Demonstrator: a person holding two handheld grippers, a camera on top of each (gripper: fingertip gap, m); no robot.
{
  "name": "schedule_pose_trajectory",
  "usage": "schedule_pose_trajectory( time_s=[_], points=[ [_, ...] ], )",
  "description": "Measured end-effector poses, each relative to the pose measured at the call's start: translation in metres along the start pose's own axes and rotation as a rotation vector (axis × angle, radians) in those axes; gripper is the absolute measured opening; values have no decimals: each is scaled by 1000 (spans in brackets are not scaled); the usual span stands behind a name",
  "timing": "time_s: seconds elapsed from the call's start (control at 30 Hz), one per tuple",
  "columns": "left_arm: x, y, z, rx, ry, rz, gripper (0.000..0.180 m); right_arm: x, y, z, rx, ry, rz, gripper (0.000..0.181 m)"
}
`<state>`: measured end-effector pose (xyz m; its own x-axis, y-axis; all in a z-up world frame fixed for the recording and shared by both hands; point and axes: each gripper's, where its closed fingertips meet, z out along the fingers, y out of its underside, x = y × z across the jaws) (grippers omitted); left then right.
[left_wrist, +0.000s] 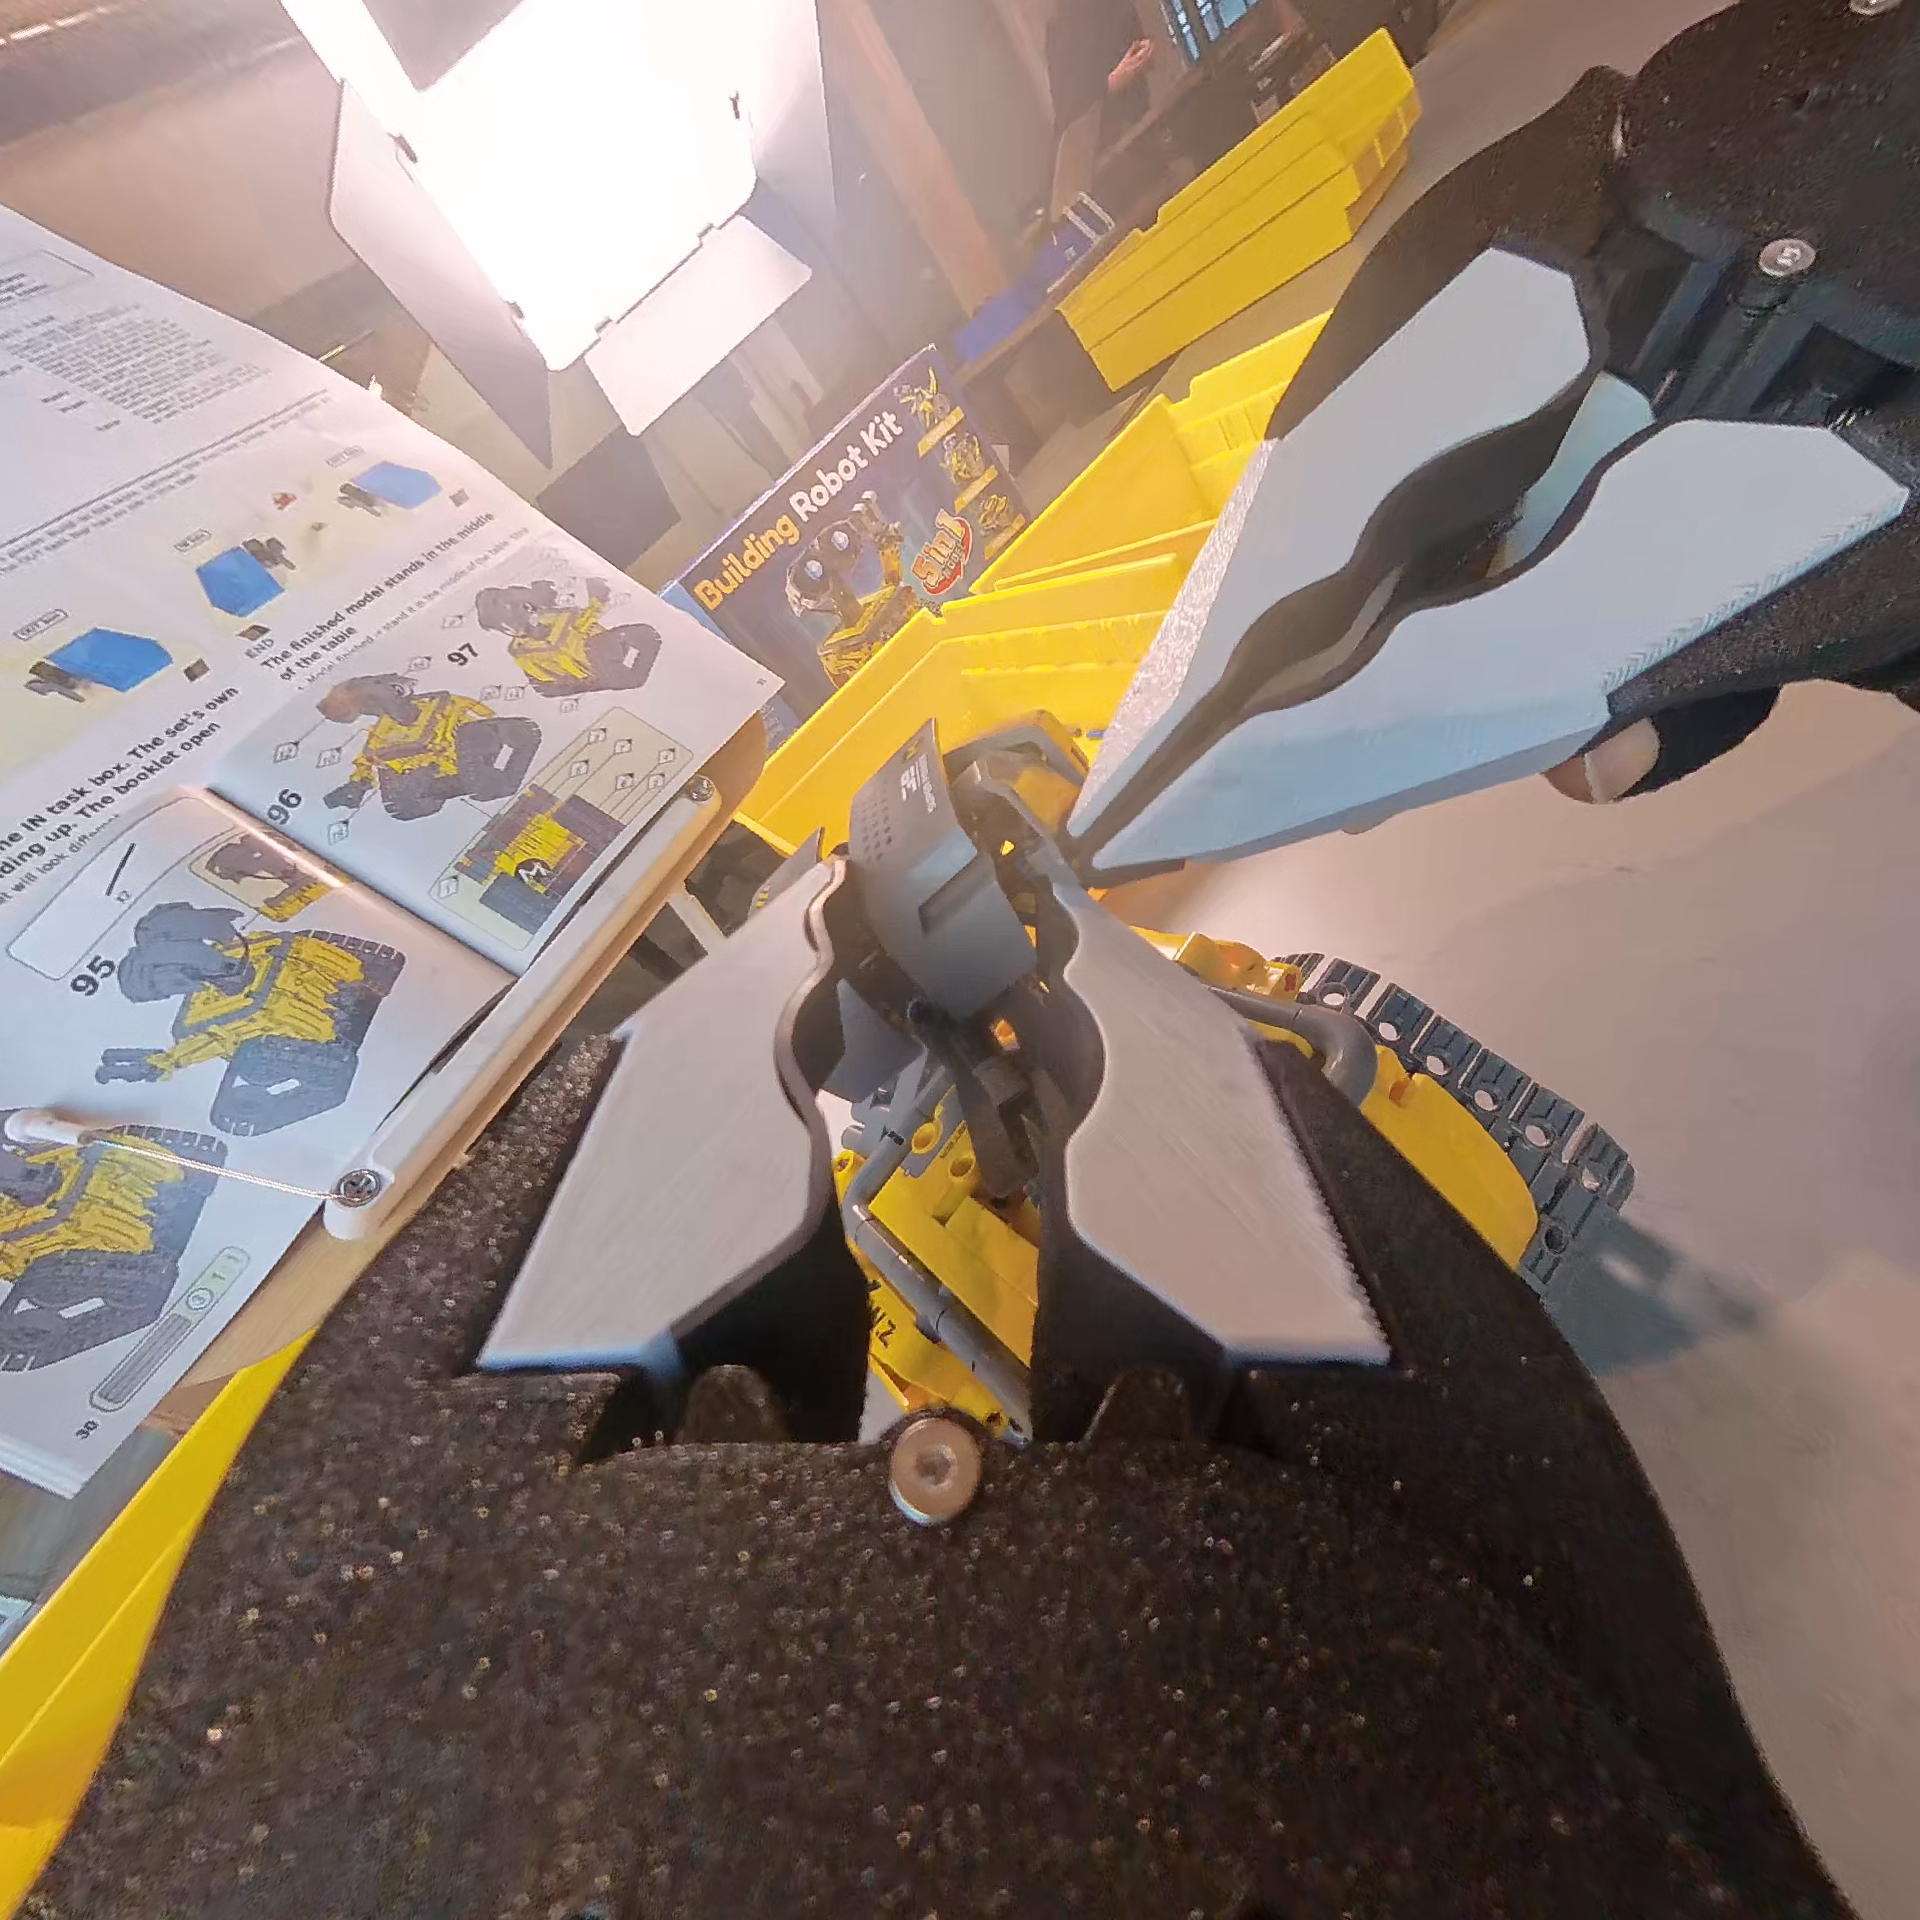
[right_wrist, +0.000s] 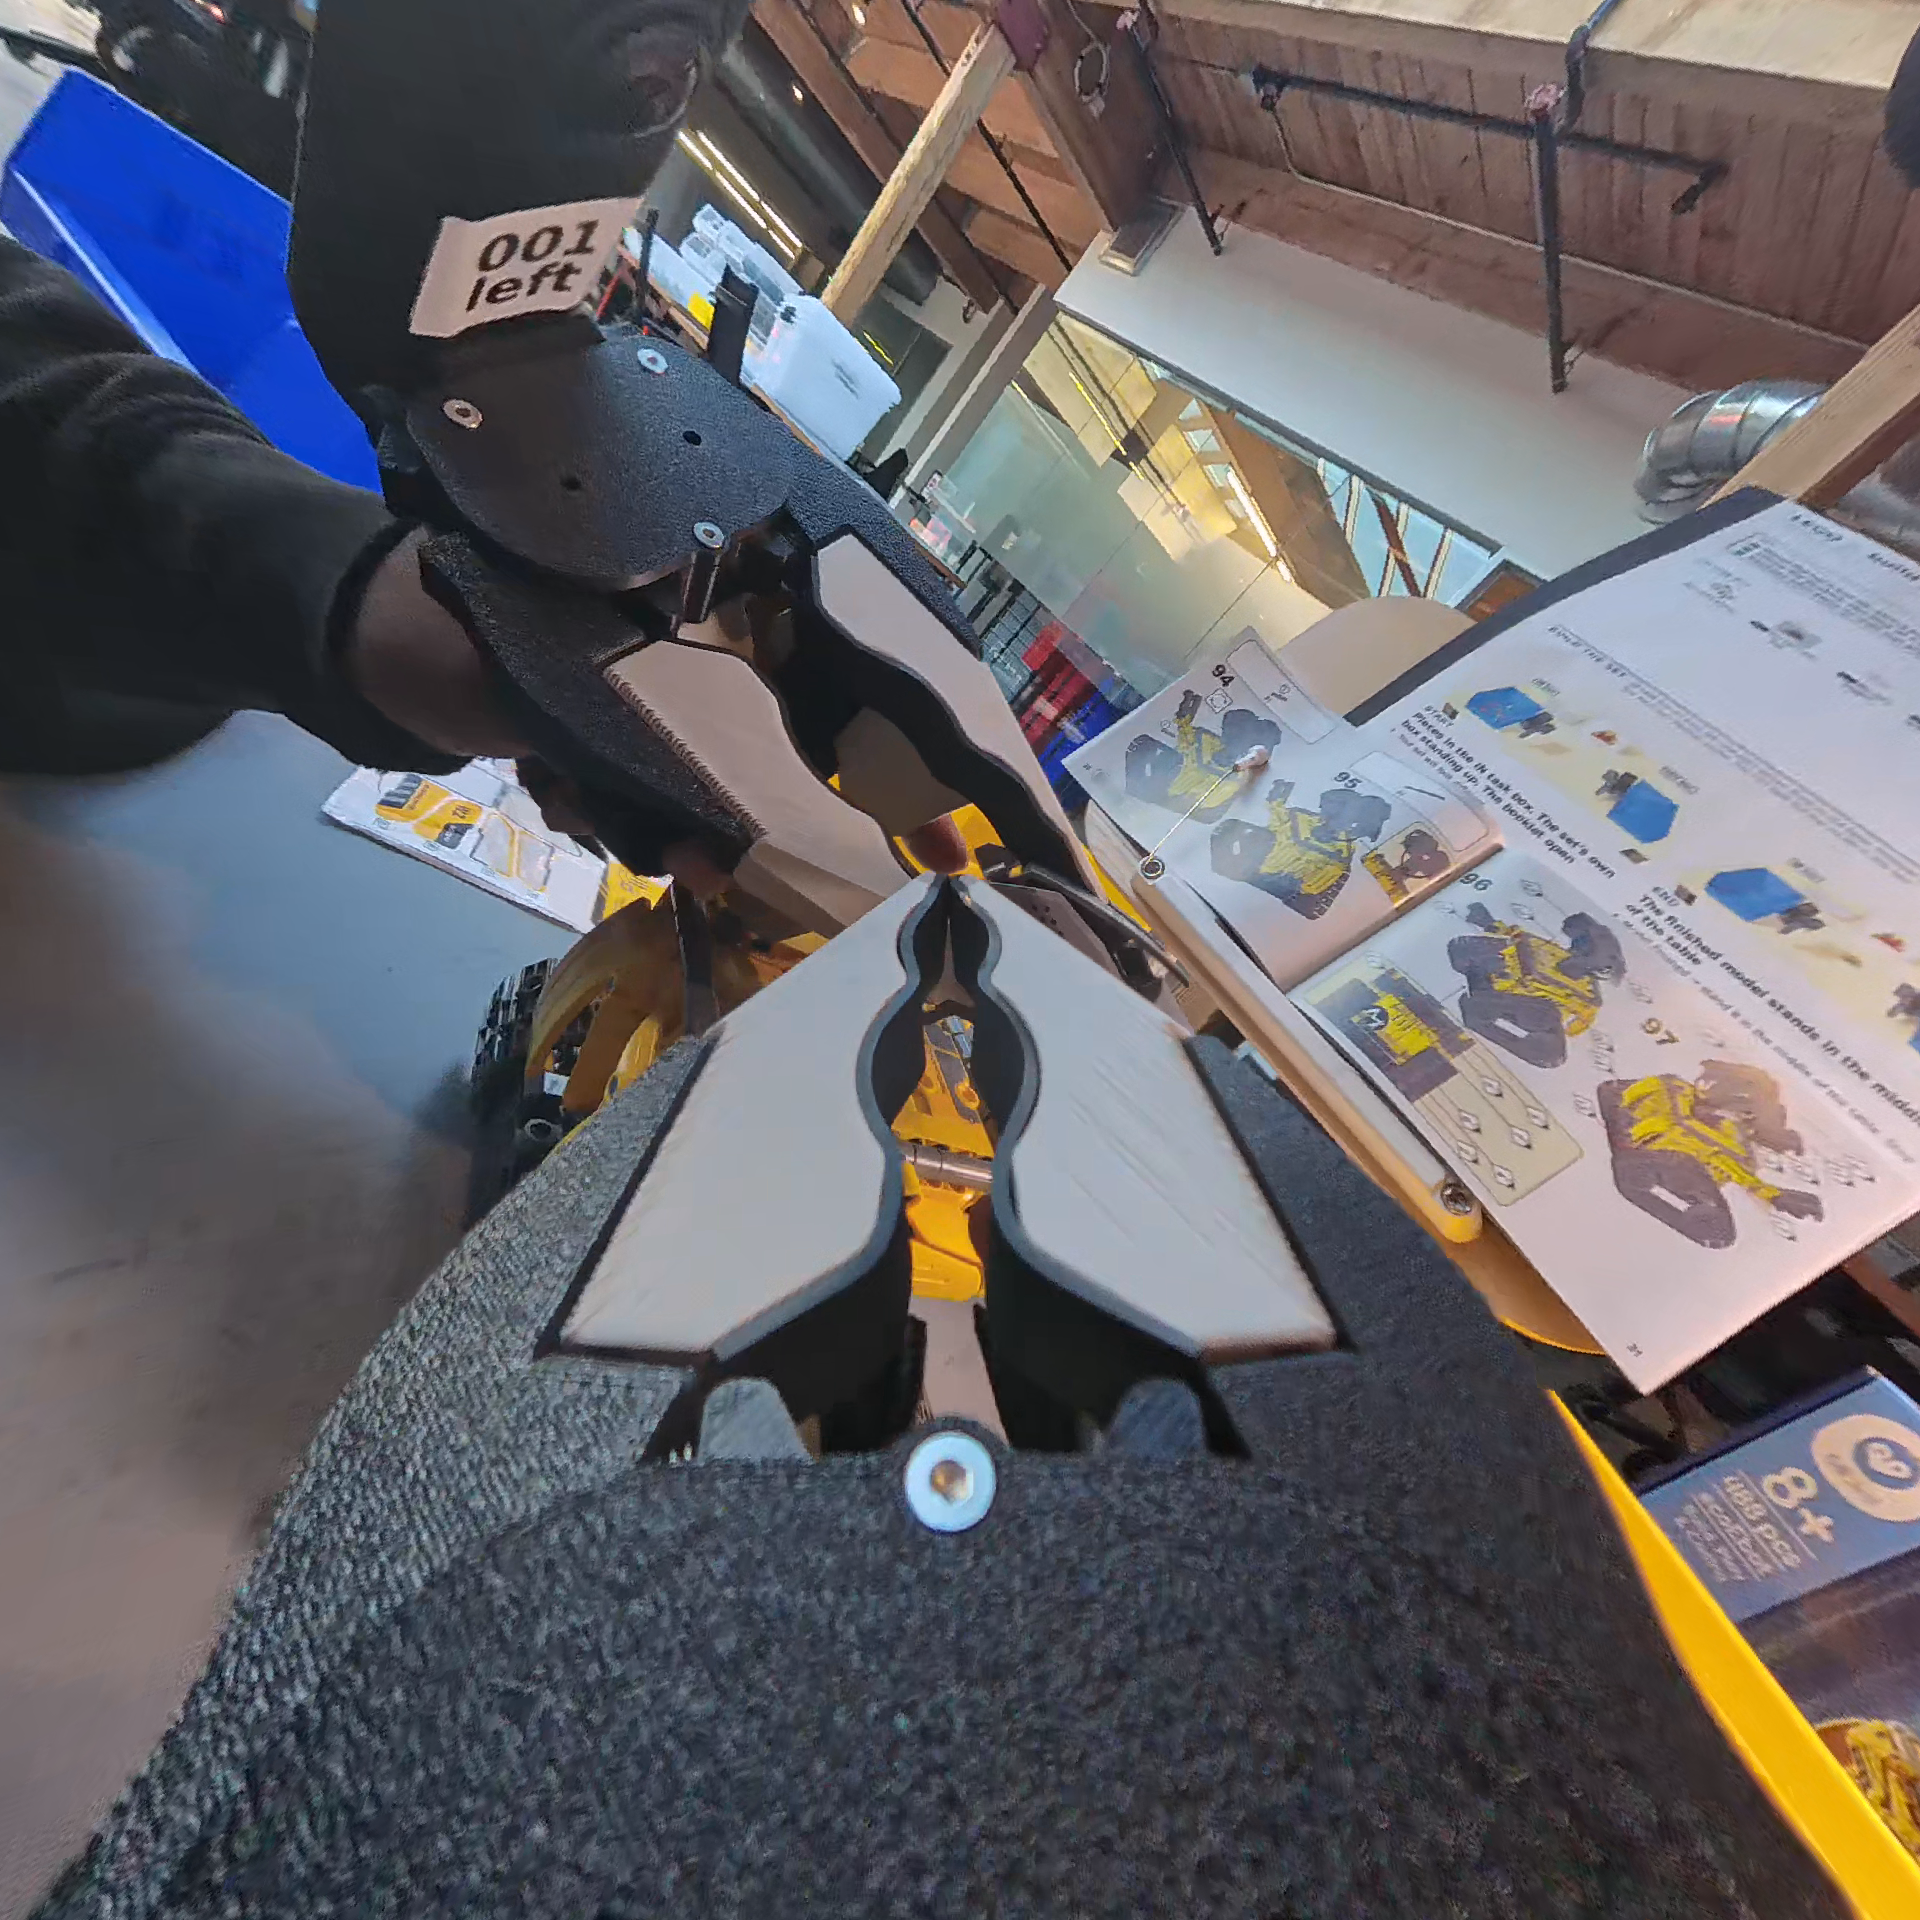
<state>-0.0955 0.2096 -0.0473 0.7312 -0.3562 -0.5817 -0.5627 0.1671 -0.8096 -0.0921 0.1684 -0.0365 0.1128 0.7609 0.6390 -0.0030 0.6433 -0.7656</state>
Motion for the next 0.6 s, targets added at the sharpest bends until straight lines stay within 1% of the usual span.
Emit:
schedule_pose_trajectory(
  time_s=[0.17, 0.23, 0.3, 0.37, 0.47, 0.6],
  points=[
    [-1, 0, -1, 11, 3, -18, 33, 13, -3, -10, 57, -13, 94, 1],
    [0, 0, -1, 16, 9, -22, 33, 26, 9, -16, 20, 19, 75, 2],
    [0, -1, -1, 18, 15, -18, 32, 28, 18, -18, -15, 4, 50, 5],
    [1, -1, -1, 24, 22, -16, 32, 25, 19, -15, -38, -31, 5, 8],
    [0, -1, -2, 27, 27, -15, 33, 22, 22, -12, -112, -100, -110, 5],
    [2, 0, 0, 22, 40, -11, 32, 22, 24, -12, -220, -209, -250, 9]
  ],
)
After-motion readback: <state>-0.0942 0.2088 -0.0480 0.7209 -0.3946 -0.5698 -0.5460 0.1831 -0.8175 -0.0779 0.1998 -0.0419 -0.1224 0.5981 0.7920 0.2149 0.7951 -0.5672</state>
